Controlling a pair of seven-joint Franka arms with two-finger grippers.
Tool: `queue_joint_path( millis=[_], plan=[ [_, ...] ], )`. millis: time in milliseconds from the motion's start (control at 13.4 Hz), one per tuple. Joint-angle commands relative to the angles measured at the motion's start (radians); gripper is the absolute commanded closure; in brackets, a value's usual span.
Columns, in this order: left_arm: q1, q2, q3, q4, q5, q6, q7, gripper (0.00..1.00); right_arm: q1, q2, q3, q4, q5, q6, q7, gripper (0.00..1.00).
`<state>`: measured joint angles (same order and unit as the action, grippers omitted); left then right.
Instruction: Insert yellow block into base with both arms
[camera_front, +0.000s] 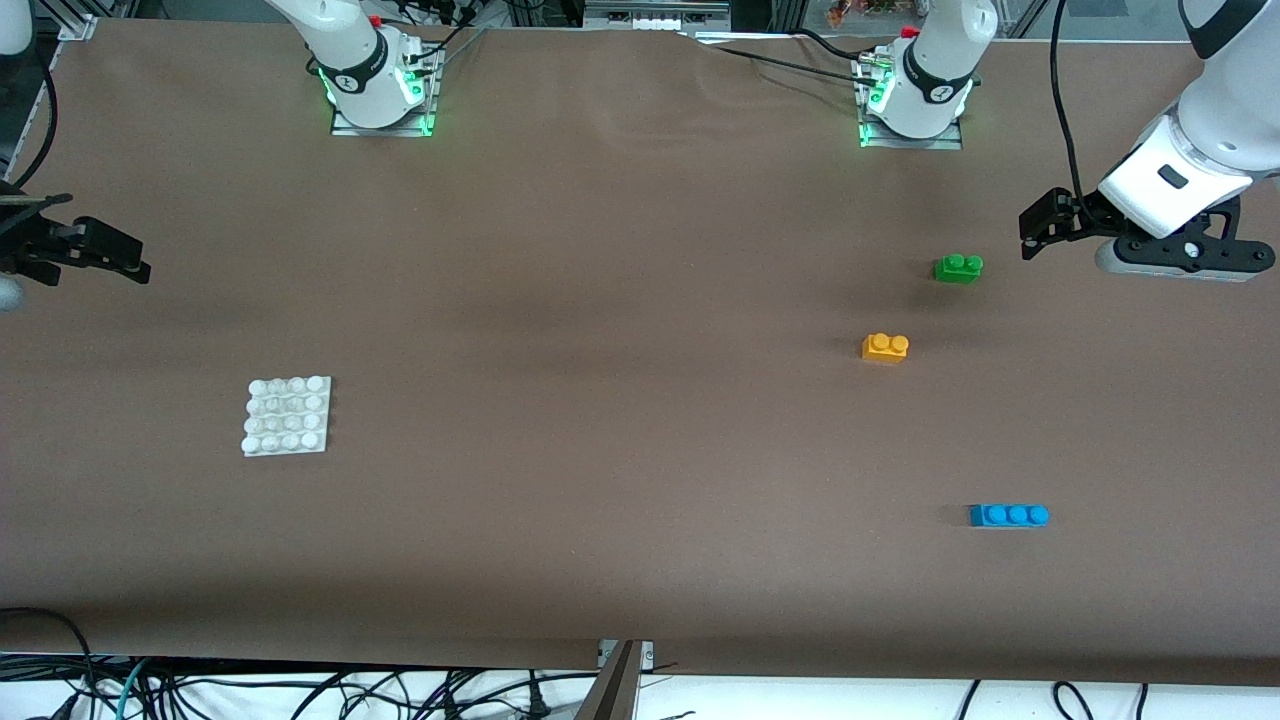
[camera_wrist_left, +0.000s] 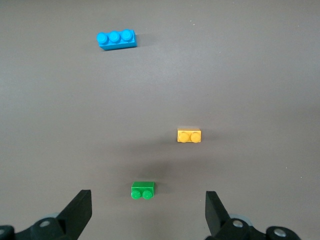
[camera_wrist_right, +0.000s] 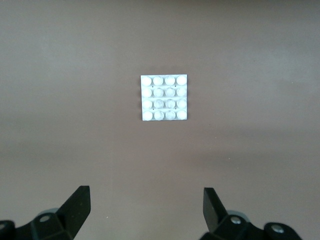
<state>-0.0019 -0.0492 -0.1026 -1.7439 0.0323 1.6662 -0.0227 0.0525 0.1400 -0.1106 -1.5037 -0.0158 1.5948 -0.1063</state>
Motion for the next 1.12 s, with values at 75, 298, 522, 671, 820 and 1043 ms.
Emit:
queue_joint_path(
  millis=[75,298,522,671,820,1043],
  plan=[
    [0.002,0.009,0.001,0.027,-0.009,-0.020,0.015,0.00,-0.008,0.150,0.008,0.002,-0.015,0.091,0.007,0.00],
    [0.002,0.011,0.001,0.027,-0.009,-0.020,0.015,0.00,-0.014,0.265,0.008,0.000,-0.010,0.180,0.008,0.00],
    [0.002,0.011,0.001,0.027,-0.009,-0.020,0.015,0.00,-0.051,0.395,0.009,-0.010,-0.003,0.305,0.008,0.00],
    [0.002,0.011,0.001,0.027,-0.009,-0.020,0.015,0.00,-0.051,0.453,0.008,-0.013,-0.003,0.350,0.010,0.00],
    [0.003,0.009,0.001,0.027,-0.009,-0.020,0.015,0.00,-0.054,0.484,0.008,-0.030,-0.001,0.384,0.019,0.00],
    [0.003,0.009,0.001,0.027,-0.009,-0.020,0.017,0.00,-0.054,0.524,0.008,-0.087,-0.001,0.499,0.022,0.00]
  ],
)
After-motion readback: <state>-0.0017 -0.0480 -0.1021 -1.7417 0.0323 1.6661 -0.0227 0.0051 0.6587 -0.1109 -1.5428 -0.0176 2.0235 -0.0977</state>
